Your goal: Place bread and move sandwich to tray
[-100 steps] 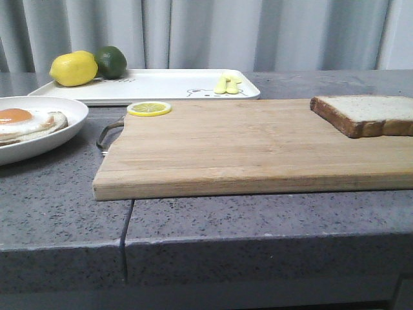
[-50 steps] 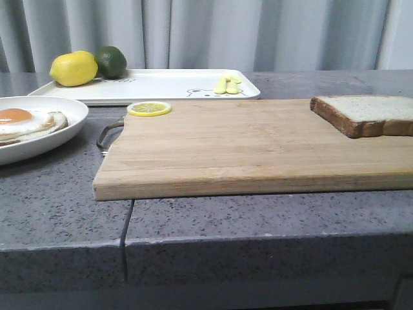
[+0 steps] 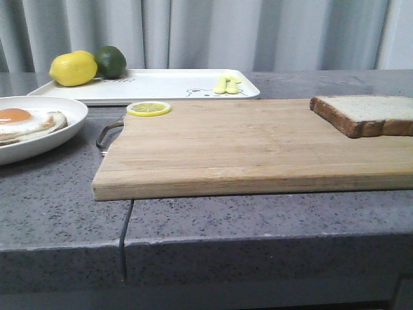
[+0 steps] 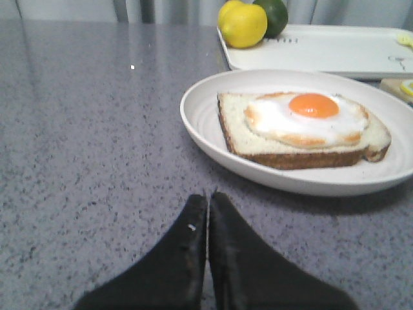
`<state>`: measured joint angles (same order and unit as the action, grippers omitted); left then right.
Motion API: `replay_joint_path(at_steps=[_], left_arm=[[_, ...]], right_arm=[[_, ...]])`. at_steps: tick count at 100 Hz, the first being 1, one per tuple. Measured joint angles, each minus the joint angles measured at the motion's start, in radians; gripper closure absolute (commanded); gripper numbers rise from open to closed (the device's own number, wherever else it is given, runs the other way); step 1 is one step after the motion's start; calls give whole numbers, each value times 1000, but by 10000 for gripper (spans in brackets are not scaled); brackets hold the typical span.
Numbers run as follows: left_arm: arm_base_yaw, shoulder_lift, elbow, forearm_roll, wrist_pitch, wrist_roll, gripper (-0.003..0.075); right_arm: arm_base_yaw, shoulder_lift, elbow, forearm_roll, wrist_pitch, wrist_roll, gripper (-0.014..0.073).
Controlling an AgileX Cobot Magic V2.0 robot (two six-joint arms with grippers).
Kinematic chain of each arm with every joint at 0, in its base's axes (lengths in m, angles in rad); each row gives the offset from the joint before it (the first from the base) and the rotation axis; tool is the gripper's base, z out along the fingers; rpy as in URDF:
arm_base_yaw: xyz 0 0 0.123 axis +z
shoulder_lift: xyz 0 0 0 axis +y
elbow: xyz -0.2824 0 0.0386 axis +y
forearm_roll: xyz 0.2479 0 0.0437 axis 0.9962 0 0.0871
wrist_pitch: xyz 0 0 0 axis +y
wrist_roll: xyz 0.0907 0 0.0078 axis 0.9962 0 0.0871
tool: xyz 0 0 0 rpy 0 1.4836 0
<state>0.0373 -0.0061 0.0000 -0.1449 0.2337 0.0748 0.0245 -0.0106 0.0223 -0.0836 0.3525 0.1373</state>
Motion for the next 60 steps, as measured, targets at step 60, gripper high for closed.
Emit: replay_joint_path(at_steps=[60], left_arm=[[0, 0, 0, 0, -265, 0, 740]], right_arm=[[0, 0, 6, 0, -245, -1, 653]])
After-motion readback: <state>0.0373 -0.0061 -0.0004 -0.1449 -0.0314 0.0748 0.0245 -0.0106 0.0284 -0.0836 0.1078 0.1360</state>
